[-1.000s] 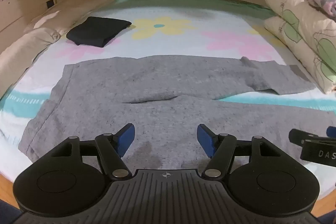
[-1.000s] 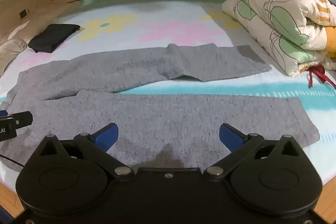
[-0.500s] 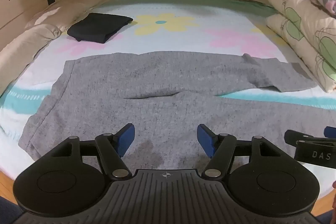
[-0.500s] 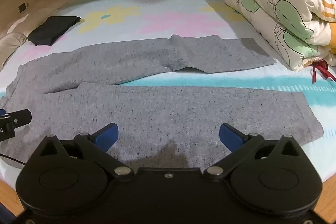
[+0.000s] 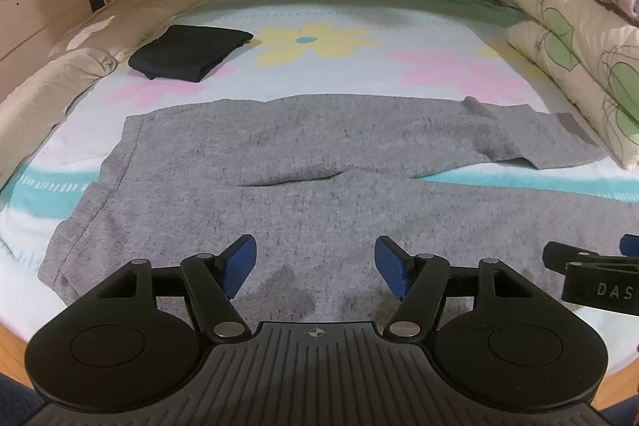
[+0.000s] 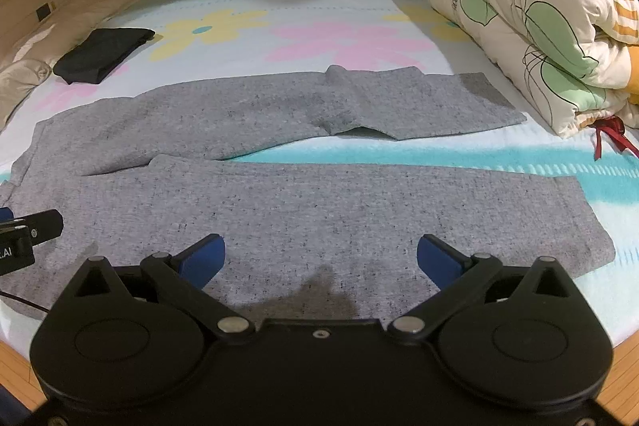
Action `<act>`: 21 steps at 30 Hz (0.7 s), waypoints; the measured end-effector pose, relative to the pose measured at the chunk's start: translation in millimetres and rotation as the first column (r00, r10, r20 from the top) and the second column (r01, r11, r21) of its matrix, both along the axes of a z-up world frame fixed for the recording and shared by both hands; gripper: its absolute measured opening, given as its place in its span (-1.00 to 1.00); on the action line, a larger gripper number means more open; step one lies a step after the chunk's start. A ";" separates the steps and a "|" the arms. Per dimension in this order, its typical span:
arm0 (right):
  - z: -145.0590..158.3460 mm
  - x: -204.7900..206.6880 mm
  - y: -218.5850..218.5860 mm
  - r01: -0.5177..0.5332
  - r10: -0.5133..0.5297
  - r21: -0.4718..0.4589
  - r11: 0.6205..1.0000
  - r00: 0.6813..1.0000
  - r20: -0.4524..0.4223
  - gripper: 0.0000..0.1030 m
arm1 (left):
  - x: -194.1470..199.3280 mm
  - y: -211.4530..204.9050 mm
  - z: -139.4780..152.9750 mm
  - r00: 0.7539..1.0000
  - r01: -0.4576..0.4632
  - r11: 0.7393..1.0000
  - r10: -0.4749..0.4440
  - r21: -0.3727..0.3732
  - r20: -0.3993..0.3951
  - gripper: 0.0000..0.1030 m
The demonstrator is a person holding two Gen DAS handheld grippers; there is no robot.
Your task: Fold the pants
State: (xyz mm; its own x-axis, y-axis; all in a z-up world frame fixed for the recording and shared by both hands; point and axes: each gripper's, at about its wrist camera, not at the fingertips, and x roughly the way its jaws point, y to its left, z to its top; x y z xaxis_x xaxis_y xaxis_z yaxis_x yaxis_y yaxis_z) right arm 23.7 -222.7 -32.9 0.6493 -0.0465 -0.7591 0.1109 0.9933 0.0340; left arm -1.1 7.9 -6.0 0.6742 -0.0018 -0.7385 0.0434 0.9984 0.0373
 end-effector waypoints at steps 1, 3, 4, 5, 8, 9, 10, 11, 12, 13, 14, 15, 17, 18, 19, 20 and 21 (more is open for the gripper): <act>0.0 0.1 0.1 0.000 0.000 0.000 1.000 1.000 -0.001 0.99 | -0.2 0.5 -0.3 1.000 0.001 1.000 -0.001 0.001 -0.001 0.25; -0.2 0.2 0.5 0.000 0.000 0.000 1.000 1.000 0.000 0.99 | -0.5 -0.6 -0.9 1.000 0.002 1.000 -0.002 0.001 -0.002 0.25; -0.1 0.2 0.6 0.000 0.000 0.001 1.000 1.000 0.000 0.99 | -0.4 -0.5 -0.9 1.000 0.002 1.000 -0.002 0.002 -0.003 0.25; -0.2 0.4 0.8 0.001 -0.001 0.002 1.000 1.000 0.000 0.99 | 0.0 -1.3 -0.7 1.000 0.001 1.000 -0.001 0.003 -0.003 0.25; -0.5 0.7 1.5 0.001 -0.001 0.004 1.000 1.000 -0.001 0.99 | 0.3 -1.6 -0.4 1.000 0.001 1.000 -0.001 0.003 -0.004 0.25; -0.9 0.5 1.9 0.001 -0.001 0.004 1.000 1.000 0.000 0.99 | 0.2 -1.1 -0.5 1.000 0.001 1.000 -0.001 0.002 -0.005 0.25; -1.0 0.5 2.0 0.000 0.000 0.004 1.000 1.000 -0.001 0.99 | 0.3 -1.5 -0.8 1.000 0.001 1.000 -0.001 0.002 -0.005 0.25; -0.9 0.9 2.1 0.000 0.000 0.003 1.000 1.000 -0.001 0.99 | 0.3 -1.4 -0.9 1.000 0.001 1.000 -0.001 0.002 -0.006 0.25; -1.1 1.2 2.4 -0.001 0.001 0.002 1.000 1.000 -0.002 0.99 | 0.3 -1.4 -0.9 1.000 0.001 1.000 -0.001 0.002 -0.006 0.25; -1.2 1.3 2.7 -0.002 0.002 0.001 1.000 1.000 -0.002 0.99 | 0.3 -1.1 -1.0 1.000 0.001 1.000 -0.001 0.001 -0.006 0.25; -1.3 1.5 3.0 -0.001 0.001 0.001 1.000 1.000 -0.003 0.99 | 0.7 -1.7 -0.9 1.000 0.000 1.000 0.000 0.001 -0.008 0.25; -1.2 1.6 3.2 -0.002 0.002 0.001 1.000 1.000 -0.003 0.99 | 0.6 -1.4 -1.0 1.000 0.001 1.000 -0.001 0.000 -0.009 0.25; -1.2 1.7 3.4 -0.002 0.002 0.002 1.000 1.000 -0.004 0.99 | 0.3 -1.4 -1.1 1.000 0.003 1.000 -0.003 0.001 -0.010 0.25; -1.3 1.6 3.5 -0.002 0.002 0.001 1.000 1.000 -0.004 0.99 | 0.3 -1.7 -1.3 1.000 0.003 1.000 -0.003 0.002 -0.010 0.25; -1.3 1.5 3.4 -0.002 0.002 0.000 1.000 1.000 -0.004 0.99 | 0.1 -1.5 -1.4 1.000 0.004 1.000 -0.004 0.002 -0.010 0.25; -1.2 1.5 3.0 -0.002 0.002 0.001 1.000 1.000 -0.003 0.99 | 0.0 -1.9 -1.2 1.000 0.003 1.000 -0.003 0.002 -0.011 0.25; -1.4 1.8 3.2 -0.003 0.003 0.001 1.000 1.000 -0.004 0.99 | 0.4 -2.7 -1.0 1.000 0.002 1.000 -0.002 0.002 -0.012 0.25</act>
State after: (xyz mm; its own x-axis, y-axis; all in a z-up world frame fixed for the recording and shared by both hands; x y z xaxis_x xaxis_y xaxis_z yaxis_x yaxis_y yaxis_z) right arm 25.5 -219.4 -34.2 0.6467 -0.0439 -0.7615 0.1078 0.9936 0.0343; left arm -0.7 5.2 -7.0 0.6652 -0.0018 -0.7467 0.0463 0.9982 0.0389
